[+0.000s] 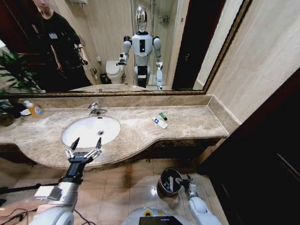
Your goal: Pick up the trash from the sink and place it in the trash bin.
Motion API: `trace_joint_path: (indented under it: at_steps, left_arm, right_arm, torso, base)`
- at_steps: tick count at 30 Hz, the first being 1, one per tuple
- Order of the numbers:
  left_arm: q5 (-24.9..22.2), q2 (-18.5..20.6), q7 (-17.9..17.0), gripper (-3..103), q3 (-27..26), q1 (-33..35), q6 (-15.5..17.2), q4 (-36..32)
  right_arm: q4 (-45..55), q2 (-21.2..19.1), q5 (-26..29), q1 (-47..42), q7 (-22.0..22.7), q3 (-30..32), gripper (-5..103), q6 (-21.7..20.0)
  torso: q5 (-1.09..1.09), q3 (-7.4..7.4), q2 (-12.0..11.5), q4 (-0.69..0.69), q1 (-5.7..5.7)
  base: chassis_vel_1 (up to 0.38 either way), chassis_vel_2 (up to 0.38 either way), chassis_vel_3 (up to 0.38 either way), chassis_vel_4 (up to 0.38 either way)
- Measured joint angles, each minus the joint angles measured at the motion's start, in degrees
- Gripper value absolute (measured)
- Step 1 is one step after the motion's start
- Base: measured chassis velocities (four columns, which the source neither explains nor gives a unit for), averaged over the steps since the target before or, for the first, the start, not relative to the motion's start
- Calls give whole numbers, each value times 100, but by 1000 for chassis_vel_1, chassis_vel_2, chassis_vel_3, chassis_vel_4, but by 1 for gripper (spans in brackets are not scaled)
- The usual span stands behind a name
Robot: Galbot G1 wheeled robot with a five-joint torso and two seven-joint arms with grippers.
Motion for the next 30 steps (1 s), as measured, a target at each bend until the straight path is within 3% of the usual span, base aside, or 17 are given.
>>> trace_joint_path:
  at_steps: [4,6,9,16,18,21,25,30]
  left_arm:
    - [0,0,0,100,0,0,0,0]
    - [0,0,0,100,0,0,0,0]
    - [0,0,0,100,0,0,0,1]
    - [0,0,0,100,0,0,0,0]
    - [0,0,0,100,0,0,0,0]
    - [0,0,1,100,0,0,0,0]
    - [0,0,0,100,0,0,0,0]
    - [0,0,0,100,1,0,0,0]
  right_arm:
    - [923,-98,202,-387,259,62,100,-249]
    - [1056,-106,203,-447,289,81,100,-240]
    - [1752,-198,112,-759,324,230,100,115]
    - [3138,-438,225,-1209,307,555,100,-45]
    - [3510,-481,269,-1271,306,640,100,-164]
    - [4303,-579,562,-1179,308,701,100,-667]
    - [4554,-723,800,-629,202,535,100,-1131]
    - [4319,-913,925,-46,-70,313,100,-1316]
  torso:
    - [0,0,0,0,0]
    - [0,0,0,-1,0]
    - [1,0,0,0,-1]
    - [0,0,0,-1,-1]
    - [-1,0,0,0,-1]
    - [0,0,0,-1,-1]
    - [0,0,0,0,-1]
    - [1,0,0,0,0]
  base:
    - [0,0,0,0]
    - [0,0,0,0]
    - [0,0,0,0]
    - [0,0,0,0]
    - [0,0,0,0]
    - [0,0,0,0]
    - [0,0,0,0]
    - [0,0,0,0]
